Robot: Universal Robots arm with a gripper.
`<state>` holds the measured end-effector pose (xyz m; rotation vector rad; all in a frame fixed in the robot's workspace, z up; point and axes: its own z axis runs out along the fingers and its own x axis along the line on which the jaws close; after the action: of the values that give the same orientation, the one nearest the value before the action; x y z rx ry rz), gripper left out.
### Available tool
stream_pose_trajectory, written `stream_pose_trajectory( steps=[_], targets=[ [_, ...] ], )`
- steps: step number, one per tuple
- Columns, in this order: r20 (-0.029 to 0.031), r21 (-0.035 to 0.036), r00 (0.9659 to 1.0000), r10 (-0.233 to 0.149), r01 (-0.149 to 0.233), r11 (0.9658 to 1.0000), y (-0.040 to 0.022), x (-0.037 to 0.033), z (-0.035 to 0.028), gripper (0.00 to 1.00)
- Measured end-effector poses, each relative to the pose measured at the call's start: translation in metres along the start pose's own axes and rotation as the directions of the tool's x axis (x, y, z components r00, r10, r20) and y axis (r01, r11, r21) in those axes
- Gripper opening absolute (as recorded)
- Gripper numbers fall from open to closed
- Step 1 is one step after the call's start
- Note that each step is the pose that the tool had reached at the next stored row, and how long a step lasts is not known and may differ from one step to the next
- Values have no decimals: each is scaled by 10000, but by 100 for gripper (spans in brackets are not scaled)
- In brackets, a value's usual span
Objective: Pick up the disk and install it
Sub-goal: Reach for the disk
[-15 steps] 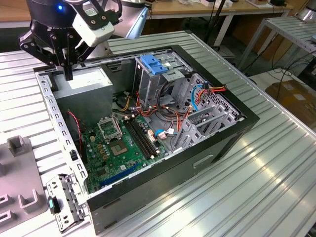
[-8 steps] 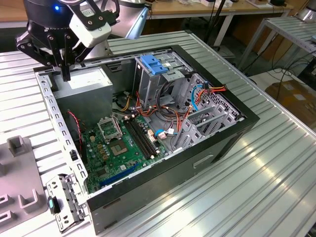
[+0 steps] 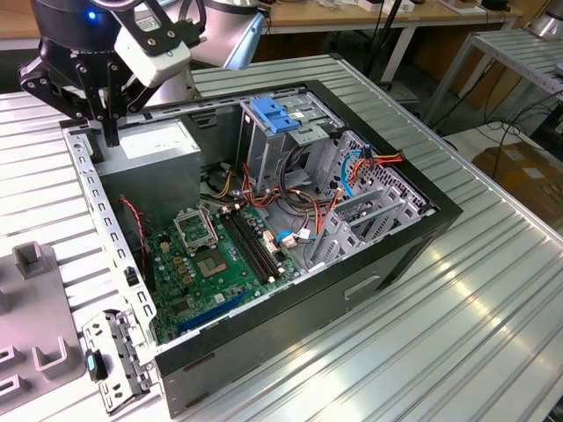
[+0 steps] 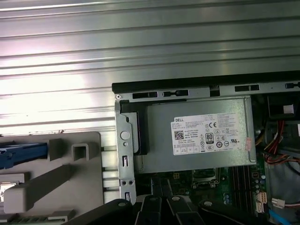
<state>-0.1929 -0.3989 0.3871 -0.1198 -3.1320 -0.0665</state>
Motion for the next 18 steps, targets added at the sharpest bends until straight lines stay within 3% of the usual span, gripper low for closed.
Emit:
stream_pose_trajectory(
  steps=[11, 18],
  targets=[
    [-46, 3, 10000, 2, -2, 10000, -6, 69, 10, 11],
    [-52, 3, 10000, 2, -2, 10000, 4, 181, 17, 11]
  ],
)
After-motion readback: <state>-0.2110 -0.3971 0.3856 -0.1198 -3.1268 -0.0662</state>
